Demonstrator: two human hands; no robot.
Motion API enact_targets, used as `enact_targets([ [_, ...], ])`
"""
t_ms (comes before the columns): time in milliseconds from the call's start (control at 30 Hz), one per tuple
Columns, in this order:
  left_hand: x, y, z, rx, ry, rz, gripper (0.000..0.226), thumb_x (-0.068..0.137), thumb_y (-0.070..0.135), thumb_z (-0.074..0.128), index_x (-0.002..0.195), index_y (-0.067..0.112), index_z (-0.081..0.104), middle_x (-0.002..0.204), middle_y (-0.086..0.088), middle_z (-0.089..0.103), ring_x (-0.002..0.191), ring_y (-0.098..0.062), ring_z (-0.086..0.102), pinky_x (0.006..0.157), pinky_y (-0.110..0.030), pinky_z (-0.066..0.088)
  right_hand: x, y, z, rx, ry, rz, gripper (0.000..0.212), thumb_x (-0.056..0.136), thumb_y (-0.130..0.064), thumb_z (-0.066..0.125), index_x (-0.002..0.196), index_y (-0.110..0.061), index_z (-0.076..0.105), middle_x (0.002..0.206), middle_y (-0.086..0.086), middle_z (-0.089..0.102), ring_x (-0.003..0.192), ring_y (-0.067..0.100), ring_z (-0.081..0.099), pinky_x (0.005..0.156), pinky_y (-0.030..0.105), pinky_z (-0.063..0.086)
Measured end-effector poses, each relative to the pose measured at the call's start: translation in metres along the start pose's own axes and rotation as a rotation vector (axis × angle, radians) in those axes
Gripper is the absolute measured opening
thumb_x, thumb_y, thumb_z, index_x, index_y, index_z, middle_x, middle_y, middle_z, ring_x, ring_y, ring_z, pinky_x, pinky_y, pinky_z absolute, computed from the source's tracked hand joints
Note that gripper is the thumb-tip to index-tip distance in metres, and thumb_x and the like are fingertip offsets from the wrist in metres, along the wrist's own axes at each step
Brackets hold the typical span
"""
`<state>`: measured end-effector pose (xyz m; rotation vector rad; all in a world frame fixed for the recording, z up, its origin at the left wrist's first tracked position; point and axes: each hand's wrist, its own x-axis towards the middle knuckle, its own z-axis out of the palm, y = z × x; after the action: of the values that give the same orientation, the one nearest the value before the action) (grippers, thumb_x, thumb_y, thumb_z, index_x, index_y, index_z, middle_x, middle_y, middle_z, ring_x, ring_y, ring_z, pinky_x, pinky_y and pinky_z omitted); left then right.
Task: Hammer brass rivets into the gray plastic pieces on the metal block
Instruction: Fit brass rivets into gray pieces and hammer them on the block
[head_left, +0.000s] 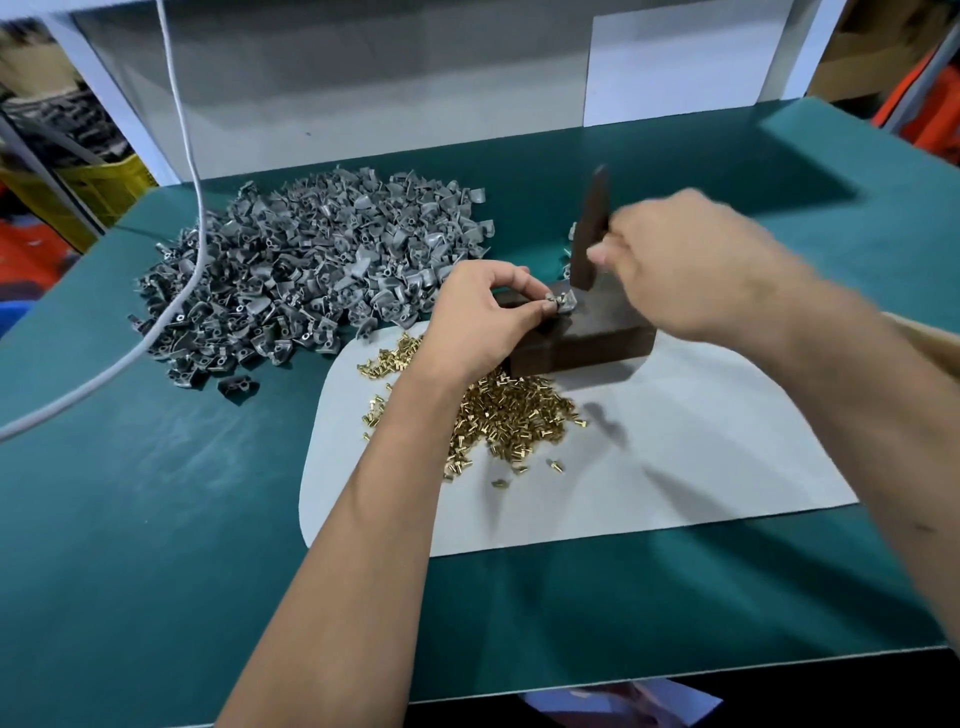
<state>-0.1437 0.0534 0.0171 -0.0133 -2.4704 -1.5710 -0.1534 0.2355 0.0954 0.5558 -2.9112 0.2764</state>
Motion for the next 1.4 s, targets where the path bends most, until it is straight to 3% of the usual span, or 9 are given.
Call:
enact_targets([
  [100,0.001,-0.001,-0.001,0.032,-0.006,0.017,0.015,0.083,0.01,0.083,0.076,0.021,0.077,0.091,0.011,0.072,0.109,-0.002,0.066,0.101,-0.028,0.052,-0.003,-0.004,0.008,0.149,0.242,0.009,0.024,0.106,-0.038,0.044,0.091,-0.021,0.049,0.081,0.015,0.055,0.072,0.042,0.052,0.065,0.042,0.044],
  [267,-0.001,-0.001,0.0,-0.007,-0.005,0.001,0.011,0.084,0.004,0.082,0.08,0.014,0.078,0.084,0.019,0.069,0.095,0.008,0.066,0.094,-0.019,0.053,-0.003,-0.003,0.013,-0.018,-0.055,-0.022,0.032,0.107,-0.038,0.044,0.08,-0.022,0.044,0.077,0.008,0.053,0.082,0.042,0.056,0.069,0.042,0.046],
  [433,0.002,-0.003,-0.001,0.035,-0.002,0.02,0.008,0.083,0.01,0.083,0.08,0.017,0.079,0.092,0.013,0.072,0.109,0.001,0.065,0.101,-0.026,0.05,-0.001,-0.006,0.015,0.175,0.309,0.017,0.027,0.105,-0.038,0.043,0.095,-0.017,0.056,0.076,0.01,0.054,0.069,0.039,0.049,0.065,0.038,0.039],
  [600,0.001,-0.004,0.0,-0.009,0.004,0.017,0.01,0.083,0.006,0.082,0.082,0.014,0.078,0.087,0.018,0.068,0.083,0.016,0.063,0.08,-0.005,0.047,-0.001,-0.001,0.019,-0.052,-0.033,-0.003,0.03,0.107,-0.033,0.045,0.081,-0.019,0.051,0.089,0.017,0.059,0.081,0.041,0.054,0.069,0.037,0.038],
  [767,0.003,-0.005,0.0,0.045,0.01,0.019,0.016,0.084,0.014,0.084,0.076,0.025,0.076,0.085,0.021,0.068,0.093,0.001,0.067,0.075,-0.004,0.047,0.001,-0.001,0.016,0.149,0.349,0.045,0.028,0.105,-0.036,0.042,0.09,-0.015,0.053,0.082,0.016,0.055,0.069,0.039,0.046,0.064,0.038,0.037],
  [933,0.0,-0.002,0.0,0.001,0.005,-0.006,0.012,0.083,0.007,0.083,0.08,0.017,0.078,0.077,0.024,0.068,0.08,0.012,0.065,0.072,-0.001,0.044,0.001,-0.006,0.021,-0.081,-0.036,-0.056,0.027,0.108,-0.032,0.042,0.084,-0.021,0.046,0.088,0.017,0.062,0.081,0.043,0.057,0.066,0.037,0.036],
  [1100,0.001,-0.002,-0.001,0.078,0.016,0.019,0.007,0.084,0.013,0.083,0.082,0.018,0.079,0.085,0.022,0.066,0.095,-0.002,0.067,0.075,0.001,0.043,0.005,-0.003,0.011,0.097,0.279,0.041,0.025,0.105,-0.035,0.04,0.095,-0.017,0.055,0.074,0.01,0.047,0.069,0.039,0.044,0.064,0.038,0.037],
  [1233,-0.001,-0.001,0.0,-0.003,0.001,-0.001,0.004,0.084,0.004,0.081,0.086,0.007,0.079,0.081,0.02,0.066,0.075,0.02,0.061,0.069,0.001,0.042,-0.006,-0.006,0.031,-0.032,-0.009,-0.042,0.024,0.108,-0.031,0.035,0.099,-0.017,0.053,0.094,0.014,0.061,0.083,0.041,0.054,0.067,0.04,0.037],
  [1400,-0.002,0.001,0.001,-0.002,0.009,-0.036,0.003,0.085,0.005,0.08,0.086,0.007,0.079,0.091,0.016,0.066,0.093,0.017,0.06,0.077,0.005,0.037,-0.005,0.01,0.02,0.095,0.097,0.035,0.024,0.103,-0.04,0.05,0.084,-0.025,0.05,0.082,0.006,0.056,0.076,0.035,0.048,0.067,0.038,0.042],
])
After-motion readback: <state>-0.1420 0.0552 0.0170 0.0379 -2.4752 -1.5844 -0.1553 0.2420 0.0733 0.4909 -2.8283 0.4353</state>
